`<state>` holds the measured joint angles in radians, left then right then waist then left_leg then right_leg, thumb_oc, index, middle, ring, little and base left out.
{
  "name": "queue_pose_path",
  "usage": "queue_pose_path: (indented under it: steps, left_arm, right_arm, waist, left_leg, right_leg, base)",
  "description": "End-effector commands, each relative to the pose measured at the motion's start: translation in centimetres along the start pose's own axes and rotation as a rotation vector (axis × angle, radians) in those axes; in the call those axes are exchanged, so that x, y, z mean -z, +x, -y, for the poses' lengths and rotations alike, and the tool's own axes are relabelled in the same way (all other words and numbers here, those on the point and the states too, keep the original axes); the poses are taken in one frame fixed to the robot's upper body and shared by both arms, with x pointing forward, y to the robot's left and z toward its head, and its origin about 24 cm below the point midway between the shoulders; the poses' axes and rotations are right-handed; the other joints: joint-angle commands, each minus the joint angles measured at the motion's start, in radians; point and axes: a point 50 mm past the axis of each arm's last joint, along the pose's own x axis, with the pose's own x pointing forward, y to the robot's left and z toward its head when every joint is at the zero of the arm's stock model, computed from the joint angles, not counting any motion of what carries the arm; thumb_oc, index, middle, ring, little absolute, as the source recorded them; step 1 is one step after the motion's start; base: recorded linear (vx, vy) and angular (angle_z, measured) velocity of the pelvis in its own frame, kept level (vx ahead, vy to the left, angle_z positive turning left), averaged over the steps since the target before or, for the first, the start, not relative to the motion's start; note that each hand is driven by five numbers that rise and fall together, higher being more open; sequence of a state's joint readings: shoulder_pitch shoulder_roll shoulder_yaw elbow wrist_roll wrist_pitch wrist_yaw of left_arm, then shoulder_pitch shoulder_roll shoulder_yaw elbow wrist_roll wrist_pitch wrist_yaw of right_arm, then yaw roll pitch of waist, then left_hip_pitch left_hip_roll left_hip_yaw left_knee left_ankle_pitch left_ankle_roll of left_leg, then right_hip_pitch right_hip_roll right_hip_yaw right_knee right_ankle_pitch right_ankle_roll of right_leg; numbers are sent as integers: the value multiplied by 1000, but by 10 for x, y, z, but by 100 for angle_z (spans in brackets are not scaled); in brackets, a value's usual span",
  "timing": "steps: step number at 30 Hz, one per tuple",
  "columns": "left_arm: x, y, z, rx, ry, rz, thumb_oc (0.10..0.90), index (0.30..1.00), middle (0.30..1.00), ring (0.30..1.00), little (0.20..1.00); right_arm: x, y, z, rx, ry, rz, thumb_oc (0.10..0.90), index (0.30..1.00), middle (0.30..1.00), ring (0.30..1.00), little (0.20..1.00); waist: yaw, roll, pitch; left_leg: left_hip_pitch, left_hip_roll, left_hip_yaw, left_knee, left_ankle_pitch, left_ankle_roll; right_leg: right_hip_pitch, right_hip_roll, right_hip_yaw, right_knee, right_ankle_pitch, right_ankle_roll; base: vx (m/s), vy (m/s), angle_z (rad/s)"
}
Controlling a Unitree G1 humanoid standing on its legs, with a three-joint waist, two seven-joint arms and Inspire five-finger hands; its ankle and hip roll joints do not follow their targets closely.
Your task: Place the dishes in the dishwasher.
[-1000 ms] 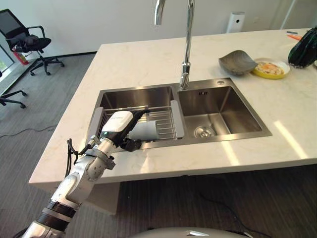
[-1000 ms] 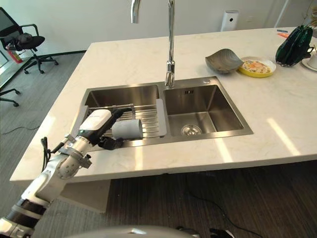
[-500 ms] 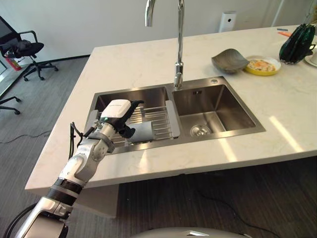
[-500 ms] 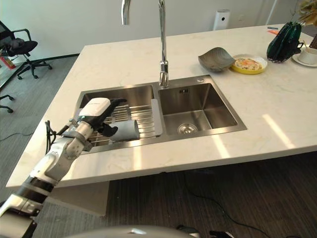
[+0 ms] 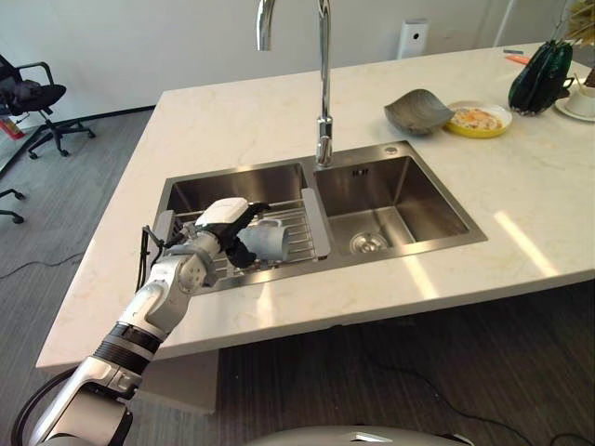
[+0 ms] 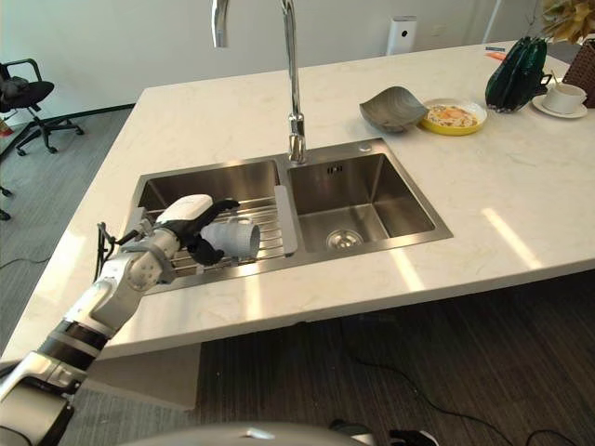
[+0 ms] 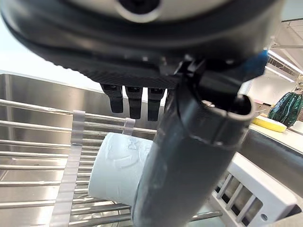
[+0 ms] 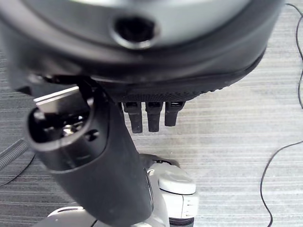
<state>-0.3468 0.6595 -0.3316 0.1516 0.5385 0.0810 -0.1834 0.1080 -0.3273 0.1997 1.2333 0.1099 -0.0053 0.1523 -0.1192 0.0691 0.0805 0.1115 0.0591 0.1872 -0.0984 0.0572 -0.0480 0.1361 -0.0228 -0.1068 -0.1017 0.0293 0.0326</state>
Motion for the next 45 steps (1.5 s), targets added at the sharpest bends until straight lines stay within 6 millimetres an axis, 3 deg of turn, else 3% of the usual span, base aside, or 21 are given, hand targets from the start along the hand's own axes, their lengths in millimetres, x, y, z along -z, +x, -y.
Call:
queue_pose_path:
  steps: [1, 12, 30, 35, 39, 45]
  left_arm:
    - [-32, 11, -82, -267, 65, 121, 800, 900, 900, 900, 900]
    - [-39, 18, -81, -280, 55, 147, 800, 900, 900, 900, 900]
    - [-49, 50, -75, -290, 214, 116, 800, 900, 900, 900, 900]
    - [-23, 55, -64, -220, 285, -1, 800, 900, 900, 900, 900]
    - [15, 51, -54, -150, 293, -151, 800, 900, 900, 900, 900]
    - [53, 43, -51, -132, 264, -293, 800, 900, 900, 900, 900]
  right_arm:
    - [-11, 3, -10, -68, -46, 6, 800, 900, 900, 900, 900]
    - [-20, 5, -14, -80, -69, 34, 800, 900, 900, 900, 900]
    - [-24, 3, -4, -12, -87, 64, 800, 900, 900, 900, 900]
    - [-27, 3, -3, -1, -96, 79, 800, 900, 900, 900, 900]
    - [-23, 3, 0, 6, -98, 67, 800, 900, 900, 900, 900]
    - [-17, 2, 2, 8, -105, 48, 800, 900, 900, 900, 900]
  waist:
    - [4, -27, 13]
    - [1, -27, 14]
    - [-31, -26, 18]
    - [-40, -23, 20]
    - [-44, -22, 20]
    - [-49, -22, 19]
  left_leg:
    - [78, -7, 50, 11, -89, -45]
    - [78, -11, 50, 11, -92, -42]
    - [79, -11, 64, 11, -93, -41]
    - [81, -12, 75, 11, -93, -40]
    - [85, -11, 83, 11, -94, -40]
    - [88, -10, 85, 11, -93, -41]
  right_leg:
    - [17, -55, -8, 14, -52, 102]
    - [17, -59, -9, 17, -48, 103]
    - [8, -60, -3, 21, -42, 111]
    - [3, -58, 8, 21, -40, 113]
    - [2, -57, 16, 22, -39, 113]
    - [3, -53, 19, 22, -38, 112]
  base:
    - [0, 0, 0]
    - [0, 0, 0]
    - [0, 0, -1]
    - [1, -2, -11]
    - [0, 0, -12]
    - [0, 0, 0]
